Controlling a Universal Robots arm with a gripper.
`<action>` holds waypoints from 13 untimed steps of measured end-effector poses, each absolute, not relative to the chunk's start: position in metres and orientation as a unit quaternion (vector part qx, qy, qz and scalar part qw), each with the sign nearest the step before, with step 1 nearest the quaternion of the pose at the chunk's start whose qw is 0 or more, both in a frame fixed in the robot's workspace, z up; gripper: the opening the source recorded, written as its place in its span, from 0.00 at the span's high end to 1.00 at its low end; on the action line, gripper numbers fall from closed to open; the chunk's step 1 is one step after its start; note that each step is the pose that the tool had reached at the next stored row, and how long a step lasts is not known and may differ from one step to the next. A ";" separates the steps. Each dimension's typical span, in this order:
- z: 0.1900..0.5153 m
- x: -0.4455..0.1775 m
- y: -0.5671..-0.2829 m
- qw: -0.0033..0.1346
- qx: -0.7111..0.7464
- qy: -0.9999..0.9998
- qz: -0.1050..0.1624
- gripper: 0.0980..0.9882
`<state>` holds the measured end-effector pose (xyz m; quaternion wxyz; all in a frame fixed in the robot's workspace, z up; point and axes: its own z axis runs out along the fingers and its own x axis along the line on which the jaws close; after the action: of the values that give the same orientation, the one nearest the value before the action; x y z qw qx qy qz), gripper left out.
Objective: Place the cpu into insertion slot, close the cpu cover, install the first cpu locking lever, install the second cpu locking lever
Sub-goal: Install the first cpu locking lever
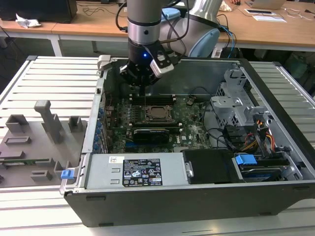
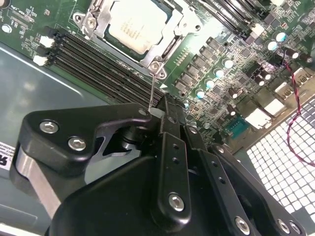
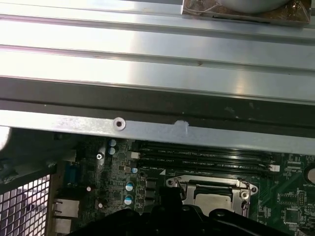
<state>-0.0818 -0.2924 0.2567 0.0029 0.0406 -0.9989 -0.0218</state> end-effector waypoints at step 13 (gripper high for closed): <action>0.256 -0.073 -0.292 0.003 0.041 -0.999 -0.022 0.99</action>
<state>-0.0726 -0.2924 0.2560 0.0029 0.0405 -0.9989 -0.0218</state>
